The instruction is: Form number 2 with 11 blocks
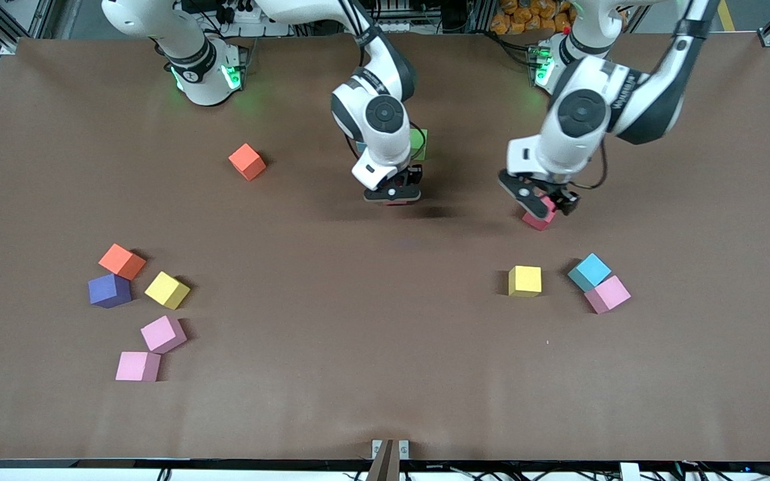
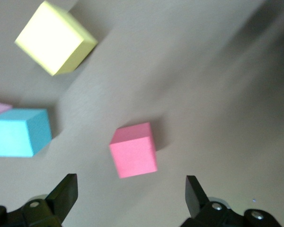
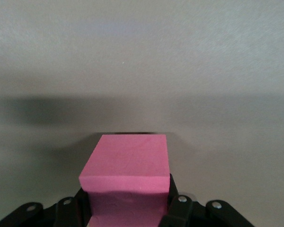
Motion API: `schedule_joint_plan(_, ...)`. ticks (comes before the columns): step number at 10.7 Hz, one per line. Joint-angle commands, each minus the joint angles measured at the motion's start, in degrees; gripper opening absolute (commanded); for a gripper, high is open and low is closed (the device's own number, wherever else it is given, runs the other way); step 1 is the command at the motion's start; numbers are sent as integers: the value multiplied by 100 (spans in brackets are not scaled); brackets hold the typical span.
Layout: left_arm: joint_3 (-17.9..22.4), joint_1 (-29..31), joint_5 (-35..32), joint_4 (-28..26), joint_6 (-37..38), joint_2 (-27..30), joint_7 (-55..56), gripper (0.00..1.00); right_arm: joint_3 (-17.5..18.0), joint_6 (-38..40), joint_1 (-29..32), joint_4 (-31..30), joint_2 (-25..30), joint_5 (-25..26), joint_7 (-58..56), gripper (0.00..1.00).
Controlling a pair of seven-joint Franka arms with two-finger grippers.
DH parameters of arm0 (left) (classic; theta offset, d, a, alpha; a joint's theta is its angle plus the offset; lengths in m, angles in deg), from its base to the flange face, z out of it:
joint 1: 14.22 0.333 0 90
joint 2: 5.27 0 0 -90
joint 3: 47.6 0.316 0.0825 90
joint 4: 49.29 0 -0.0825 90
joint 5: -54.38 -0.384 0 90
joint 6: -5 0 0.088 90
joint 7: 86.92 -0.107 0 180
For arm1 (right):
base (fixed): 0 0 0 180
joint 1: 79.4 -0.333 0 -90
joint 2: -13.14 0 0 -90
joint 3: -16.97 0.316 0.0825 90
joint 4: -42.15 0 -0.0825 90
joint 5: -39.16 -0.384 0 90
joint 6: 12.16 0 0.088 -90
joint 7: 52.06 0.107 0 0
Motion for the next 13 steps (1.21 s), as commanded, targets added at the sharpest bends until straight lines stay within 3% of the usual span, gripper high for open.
schedule_joint_plan(1, 405, -17, 153, -75, -49, 93, 15, 100, 130, 125, 79, 313, -293, -588, 101, 14)
schedule_joint_plan(3, 432, -17, 206, -75, -233, -74, 276, 100, 147, 230, 70, 313, -399, -905, 110, 13)
schedule_joint_plan(5, 380, -131, 154, -92, -286, -267, 1337, 100, 147, 414, 9, 305, -408, -1143, 119, 13)
schedule_joint_plan(8, 362, -184, 74, -574, -1215, -548, 1500, 100, 314, 406, 0, 305, -408, -1161, 224, 12)
schedule_joint_plan(13, 362, -210, -285, -620, -1306, -681, 1893, 100, 332, 397, -53, 287, -460, -1153, 242, 12)
